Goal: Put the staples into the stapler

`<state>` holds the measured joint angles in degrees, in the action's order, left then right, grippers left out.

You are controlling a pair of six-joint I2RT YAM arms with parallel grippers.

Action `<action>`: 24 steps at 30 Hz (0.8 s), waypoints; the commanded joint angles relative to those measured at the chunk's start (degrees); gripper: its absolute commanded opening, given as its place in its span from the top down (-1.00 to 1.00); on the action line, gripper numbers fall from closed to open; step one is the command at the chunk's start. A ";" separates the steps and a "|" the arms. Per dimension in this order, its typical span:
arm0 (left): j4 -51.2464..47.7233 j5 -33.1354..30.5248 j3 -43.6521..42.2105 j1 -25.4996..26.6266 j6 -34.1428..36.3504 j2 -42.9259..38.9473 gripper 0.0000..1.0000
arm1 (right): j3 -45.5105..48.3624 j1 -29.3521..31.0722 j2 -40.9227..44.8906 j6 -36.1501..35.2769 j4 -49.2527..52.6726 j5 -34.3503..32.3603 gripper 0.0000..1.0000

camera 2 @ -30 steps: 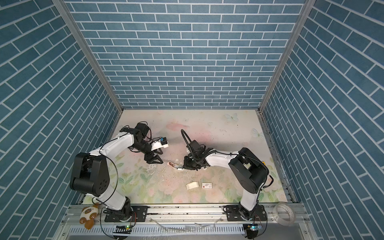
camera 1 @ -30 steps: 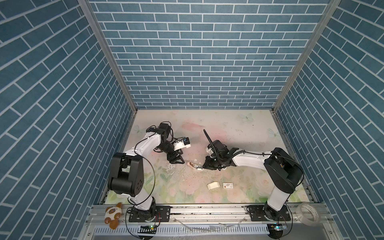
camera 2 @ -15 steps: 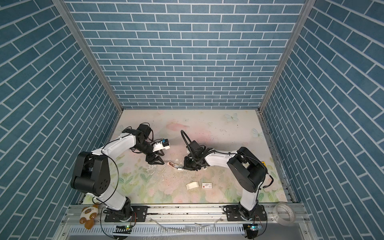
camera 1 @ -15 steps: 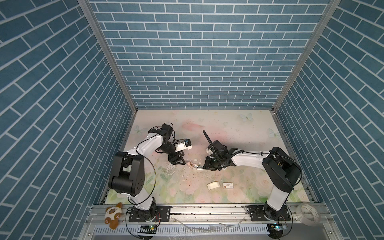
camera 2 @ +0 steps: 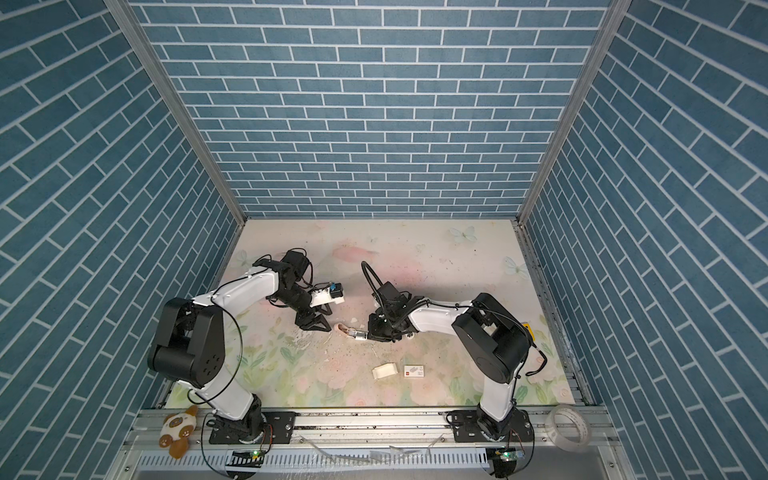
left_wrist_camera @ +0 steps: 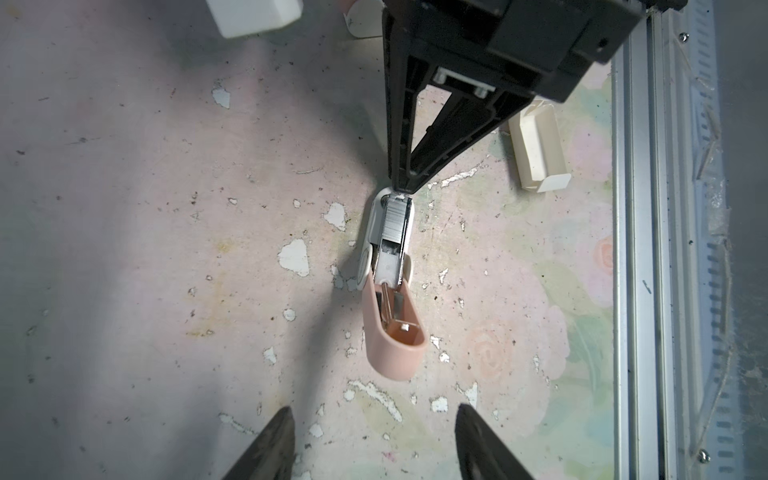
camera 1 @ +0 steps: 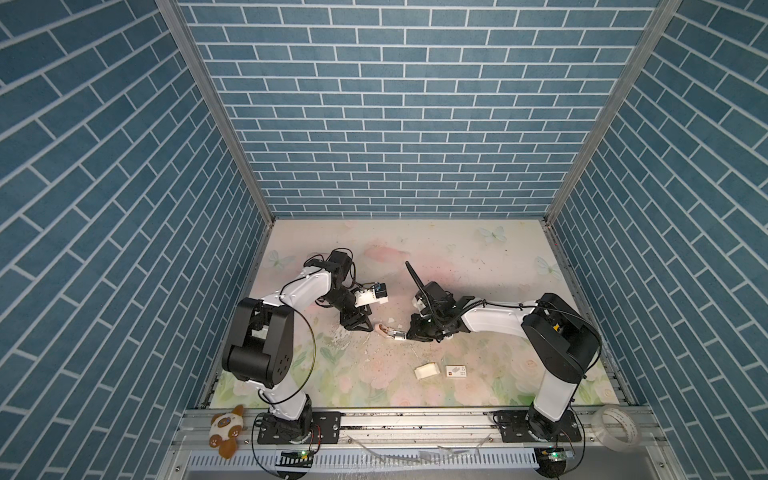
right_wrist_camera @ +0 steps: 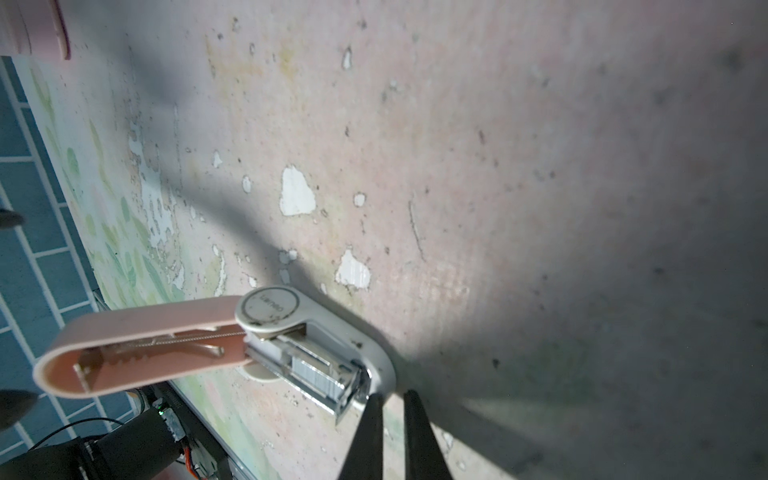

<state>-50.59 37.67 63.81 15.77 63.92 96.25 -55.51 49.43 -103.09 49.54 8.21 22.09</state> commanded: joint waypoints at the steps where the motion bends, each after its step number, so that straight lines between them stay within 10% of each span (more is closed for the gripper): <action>1: 1.12 -0.80 -1.24 1.14 1.00 0.52 -0.22 | -0.68 0.00 -1.11 1.53 0.53 -0.38 0.75; 24: 7.86 -1.11 -5.25 3.52 -0.38 -2.04 0.09 | -0.51 -0.04 -2.29 1.26 0.71 -0.16 0.79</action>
<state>-42.50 36.01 59.31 18.74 63.59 95.35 -55.57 49.43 -103.63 49.67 7.05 22.81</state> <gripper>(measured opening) 0.459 0.107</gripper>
